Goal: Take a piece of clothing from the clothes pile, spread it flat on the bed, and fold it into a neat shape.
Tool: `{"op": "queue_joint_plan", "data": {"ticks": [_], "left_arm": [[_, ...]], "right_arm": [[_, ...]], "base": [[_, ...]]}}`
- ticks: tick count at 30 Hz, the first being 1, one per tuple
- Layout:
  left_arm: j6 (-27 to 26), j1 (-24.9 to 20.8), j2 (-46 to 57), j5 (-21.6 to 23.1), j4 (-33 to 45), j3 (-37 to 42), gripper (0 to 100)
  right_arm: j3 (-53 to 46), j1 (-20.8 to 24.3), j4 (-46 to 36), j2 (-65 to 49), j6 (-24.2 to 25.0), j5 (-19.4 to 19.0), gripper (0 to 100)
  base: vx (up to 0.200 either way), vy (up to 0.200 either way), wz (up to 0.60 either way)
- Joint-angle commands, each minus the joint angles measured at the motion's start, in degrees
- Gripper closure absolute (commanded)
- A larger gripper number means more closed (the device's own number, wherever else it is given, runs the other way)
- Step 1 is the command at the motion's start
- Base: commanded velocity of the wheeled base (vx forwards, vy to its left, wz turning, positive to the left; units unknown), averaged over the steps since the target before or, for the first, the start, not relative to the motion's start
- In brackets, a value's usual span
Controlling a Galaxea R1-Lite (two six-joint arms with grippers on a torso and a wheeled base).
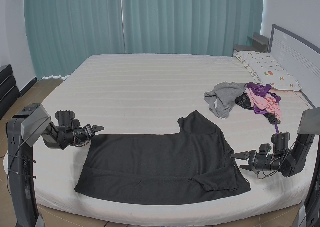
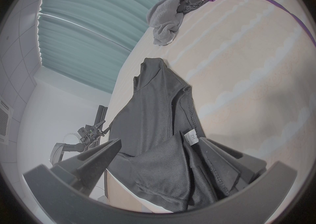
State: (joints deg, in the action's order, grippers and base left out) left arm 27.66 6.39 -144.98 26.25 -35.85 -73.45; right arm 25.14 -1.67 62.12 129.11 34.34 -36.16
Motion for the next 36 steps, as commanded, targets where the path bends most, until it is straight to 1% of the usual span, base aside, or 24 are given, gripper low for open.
{"op": "queue_joint_plan", "data": {"ticks": [1, 2, 12, 14, 17, 18, 19, 20, 21, 22, 23, 24, 25, 27, 28, 29, 30, 32, 33, 36], "left_arm": [[0.0, -0.1, -0.5, -0.1, -0.1, -0.1, 0], [0.0, -0.1, -0.5, -0.1, -0.1, -0.1, 100], [0.1, 0.0, -0.7, -0.9, 0.1, 0.4, 100], [0.6, 0.1, -0.5, -1.3, 0.1, 0.9, 100], [0.9, 0.1, -0.2, -1.5, 0.0, 1.0, 100], [4.1, 0.0, 0.8, -4.4, -0.4, 1.3, 100], [5.5, 0.0, 1.4, -5.2, -0.7, 1.3, 100], [5.9, 0.0, 1.5, -5.2, -0.8, 1.3, 100], [8.1, 0.0, 2.1, -5.7, -1.2, 1.3, 100], [8.9, 0.0, 2.3, -5.8, -1.4, 1.4, 100], [10.4, 0.0, 3.0, -5.8, -1.6, 1.6, 100], [10.8, 0.0, 3.2, -5.8, -1.6, 1.6, 100], [11.9, 0.1, 4.0, -5.8, -1.6, 2.0, 100], [12.4, 0.1, 4.6, -5.8, -1.6, 2.6, 100], [12.4, 0.1, 4.6, -5.8, -1.6, 2.6, 100], [12.4, 0.1, 4.8, -5.8, -1.8, 3.1, 100], [12.4, 0.1, 4.8, -5.8, -1.8, 3.2, 100], [12.4, 0.1, 4.8, -5.8, -1.8, 3.2, 100], [12.5, 0.3, 5.0, -5.8, -1.7, 3.8, 100], [12.5, 0.3, 5.0, -5.8, -1.7, 4.3, 100]], "right_arm": [[0.0, 0.0, 0.0, 0.2, 0.0, -0.1, 0], [0.0, 0.0, 0.0, 0.2, 0.0, -0.1, 0], [0.8, 0.0, 0.0, 0.1, 0.1, 0.1, 0], [1.8, 0.1, 0.0, -0.2, 0.2, 0.9, 0], [2.3, 0.4, 0.0, -0.3, 0.3, 1.1, 0], [4.9, 0.9, -0.8, -0.3, 0.7, 2.8, 0], [5.8, 1.2, -1.0, -0.3, 0.7, 3.8, 0], [6.0, 1.3, -1.0, -0.3, 0.7, 4.3, 0], [7.4, 2.2, -1.2, -0.2, 0.7, 6.0, 0], [8.0, 2.4, -1.4, -0.2, 0.7, 6.9, 0], [10.0, 3.0, -2.4, -0.2, 0.6, 9.0, 0], [10.5, 3.3, -2.8, -0.2, 0.6, 9.5, 0], [12.9, 4.9, -5.2, 0.1, 0.5, 12.1, 0], [16.2, 6.2, -7.9, -0.1, 0.4, 14.8, 0], [16.2, 6.2, -7.9, -0.1, 0.4, 14.8, 0], [20.6, 7.0, -10.8, 0.0, 0.4, 15.9, 0], [22.1, 7.5, -11.9, 0.1, 0.4, 16.0, 0], [22.1, 7.5, -11.9, 0.1, 0.4, 16.0, 0], [28.9, 8.4, -18.0, 1.3, 0.4, 16.1, 0], [34.1, 9.1, -22.5, 3.2, 0.5, 16.4, 0]], "base": [[0.000, 0.000, 0.00], [0.000, 0.000, 0.00], [0.000, 0.000, 0.00], [0.000, 0.000, 0.00], [0.000, 0.000, 0.00], [0.000, 0.000, 0.00], [0.000, 0.000, 0.00], [0.000, 0.000, 0.00], [0.000, 0.000, 0.00], [0.000, 0.000, 0.00], [0.000, 0.000, 0.00], [0.000, 0.000, 0.00], [0.000, 0.000, 0.00], [0.000, 0.000, 0.00], [0.000, 0.000, 0.00], [0.000, 0.000, 0.00], [0.000, 0.000, 0.00], [0.000, 0.000, 0.00], [0.000, 0.000, 0.00], [0.000, 0.000, 0.00]]}}
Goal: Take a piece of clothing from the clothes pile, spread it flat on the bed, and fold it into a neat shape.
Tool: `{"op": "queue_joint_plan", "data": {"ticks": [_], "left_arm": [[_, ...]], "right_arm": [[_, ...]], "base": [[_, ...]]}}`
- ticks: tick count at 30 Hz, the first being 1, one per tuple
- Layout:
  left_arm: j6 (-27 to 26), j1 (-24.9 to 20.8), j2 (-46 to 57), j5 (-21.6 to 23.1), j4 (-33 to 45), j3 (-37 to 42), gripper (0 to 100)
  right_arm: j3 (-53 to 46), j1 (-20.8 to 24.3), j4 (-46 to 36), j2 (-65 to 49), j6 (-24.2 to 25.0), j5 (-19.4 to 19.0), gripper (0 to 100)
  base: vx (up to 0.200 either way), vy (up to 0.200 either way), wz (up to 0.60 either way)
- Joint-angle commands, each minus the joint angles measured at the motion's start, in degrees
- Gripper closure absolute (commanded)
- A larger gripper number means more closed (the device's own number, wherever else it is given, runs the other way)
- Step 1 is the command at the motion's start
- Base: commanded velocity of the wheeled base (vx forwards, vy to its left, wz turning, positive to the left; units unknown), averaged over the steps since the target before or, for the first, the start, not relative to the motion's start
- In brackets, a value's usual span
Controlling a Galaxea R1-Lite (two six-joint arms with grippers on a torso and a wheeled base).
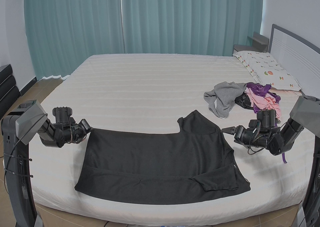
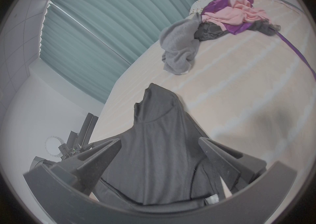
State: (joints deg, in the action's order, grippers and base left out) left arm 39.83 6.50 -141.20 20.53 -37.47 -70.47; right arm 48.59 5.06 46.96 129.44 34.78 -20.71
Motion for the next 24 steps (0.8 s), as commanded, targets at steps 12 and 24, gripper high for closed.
{"op": "queue_joint_plan", "data": {"ticks": [12, 24], "left_arm": [[0.8, 0.1, 1.8, 0.0, -0.1, 3.2, 100], [1.4, 0.1, 1.7, 0.0, -0.1, 3.1, 100]], "right_arm": [[28.6, 3.1, -14.7, 15.2, -0.2, 4.4, 0], [42.5, 2.9, -18.7, 23.8, 0.0, 9.0, 0]], "base": [[0.000, 0.000, 0.00], [0.000, 0.000, 0.00]]}}
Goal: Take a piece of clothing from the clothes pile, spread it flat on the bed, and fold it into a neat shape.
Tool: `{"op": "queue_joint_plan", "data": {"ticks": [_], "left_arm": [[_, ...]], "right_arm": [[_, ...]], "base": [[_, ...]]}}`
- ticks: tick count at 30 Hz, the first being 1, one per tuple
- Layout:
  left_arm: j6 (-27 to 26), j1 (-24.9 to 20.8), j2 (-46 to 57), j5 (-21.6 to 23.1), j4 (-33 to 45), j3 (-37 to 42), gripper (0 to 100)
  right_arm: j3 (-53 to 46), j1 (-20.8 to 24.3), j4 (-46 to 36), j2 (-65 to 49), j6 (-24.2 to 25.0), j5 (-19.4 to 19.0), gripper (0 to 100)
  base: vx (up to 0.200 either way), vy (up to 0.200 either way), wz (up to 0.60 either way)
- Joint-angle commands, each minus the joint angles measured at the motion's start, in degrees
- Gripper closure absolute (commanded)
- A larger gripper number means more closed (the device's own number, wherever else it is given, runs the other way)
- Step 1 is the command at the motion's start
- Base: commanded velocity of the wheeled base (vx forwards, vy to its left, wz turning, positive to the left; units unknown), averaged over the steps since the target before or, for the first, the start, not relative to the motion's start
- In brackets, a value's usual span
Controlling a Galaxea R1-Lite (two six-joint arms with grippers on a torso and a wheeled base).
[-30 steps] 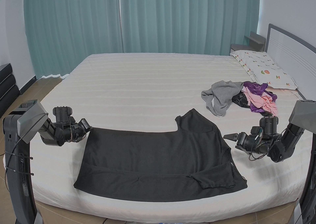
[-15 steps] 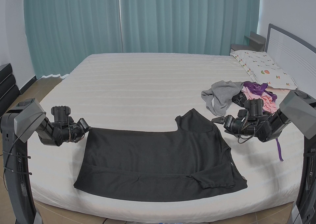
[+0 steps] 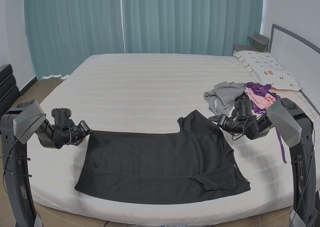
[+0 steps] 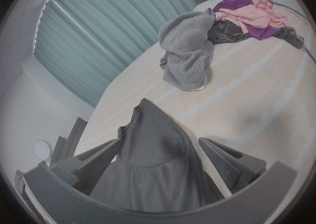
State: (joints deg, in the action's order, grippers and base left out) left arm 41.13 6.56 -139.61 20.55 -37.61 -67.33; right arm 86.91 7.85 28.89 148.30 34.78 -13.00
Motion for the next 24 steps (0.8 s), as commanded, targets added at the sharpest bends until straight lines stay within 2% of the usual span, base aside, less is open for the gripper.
{"op": "queue_joint_plan", "data": {"ticks": [1, 7, 8, 24], "left_arm": [[0.1, 0.0, 0.1, 0.0, 0.0, 0.0, 100], [0.1, 0.0, 0.0, 0.0, 0.0, -0.1, 100], [0.1, 0.0, 0.0, 0.0, 0.0, -0.1, 100], [0.0, 0.1, 1.7, -0.1, 0.1, 0.1, 100]], "right_arm": [[5.5, 0.1, -0.7, 5.7, 0.0, 1.8, 0], [7.0, 0.0, -0.8, 6.5, 0.1, 2.2, 0], [6.9, 0.0, -0.8, 6.5, 0.1, 2.2, 100], [2.7, -1.6, -1.4, 1.1, 0.9, 1.9, 100]], "base": [[0.000, 0.000, 0.00], [0.000, 0.000, 0.00], [0.000, 0.000, 0.00], [0.000, 0.000, 0.00]]}}
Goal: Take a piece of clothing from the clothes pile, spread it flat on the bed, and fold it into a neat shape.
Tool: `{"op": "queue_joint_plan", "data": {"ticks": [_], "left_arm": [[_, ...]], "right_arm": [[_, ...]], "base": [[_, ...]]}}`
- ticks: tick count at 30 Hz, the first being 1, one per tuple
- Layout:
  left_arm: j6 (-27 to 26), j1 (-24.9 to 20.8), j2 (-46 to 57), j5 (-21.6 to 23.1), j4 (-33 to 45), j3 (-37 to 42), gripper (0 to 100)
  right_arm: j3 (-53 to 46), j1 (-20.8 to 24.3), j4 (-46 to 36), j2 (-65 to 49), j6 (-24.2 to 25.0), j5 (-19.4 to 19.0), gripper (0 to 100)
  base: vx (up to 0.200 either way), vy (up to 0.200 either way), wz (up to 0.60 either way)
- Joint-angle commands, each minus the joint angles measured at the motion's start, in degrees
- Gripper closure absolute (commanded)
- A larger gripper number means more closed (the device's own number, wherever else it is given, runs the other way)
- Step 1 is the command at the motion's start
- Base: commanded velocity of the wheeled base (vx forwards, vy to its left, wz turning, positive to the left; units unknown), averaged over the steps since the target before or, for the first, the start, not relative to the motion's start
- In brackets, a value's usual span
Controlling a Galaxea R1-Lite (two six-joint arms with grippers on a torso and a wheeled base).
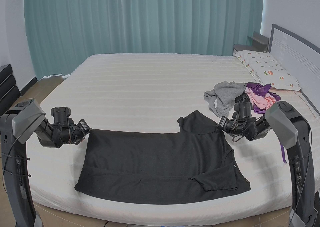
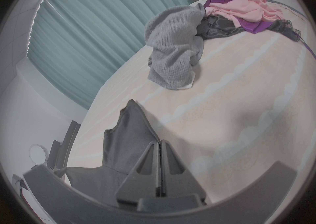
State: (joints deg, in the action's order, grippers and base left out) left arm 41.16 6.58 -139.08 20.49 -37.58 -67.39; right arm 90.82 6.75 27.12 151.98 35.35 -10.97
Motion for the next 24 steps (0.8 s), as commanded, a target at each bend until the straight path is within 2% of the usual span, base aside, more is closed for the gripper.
{"op": "queue_joint_plan", "data": {"ticks": [1, 8, 13, 24], "left_arm": [[0.0, 0.2, 1.4, 0.0, 0.1, 0.2, 100], [0.1, 0.7, 2.3, 0.0, 0.1, 0.6, 100], [2.2, 0.8, 3.4, 0.0, 0.0, 0.5, 100], [2.3, 1.0, 3.6, 0.0, 0.1, 0.7, 100]], "right_arm": [[-1.5, -0.6, 0.5, -2.9, 0.9, -0.2, 100], [-4.0, -0.9, 3.4, -5.4, 4.4, -0.5, 100], [-6.4, -0.7, 6.8, -5.4, 4.9, -0.5, 100], [-9.6, -1.4, 9.8, -7.2, 7.2, -0.5, 100]], "base": [[0.000, 0.000, 0.00], [0.000, 0.000, 0.00], [0.000, 0.000, 0.00], [0.000, 0.000, 0.00]]}}
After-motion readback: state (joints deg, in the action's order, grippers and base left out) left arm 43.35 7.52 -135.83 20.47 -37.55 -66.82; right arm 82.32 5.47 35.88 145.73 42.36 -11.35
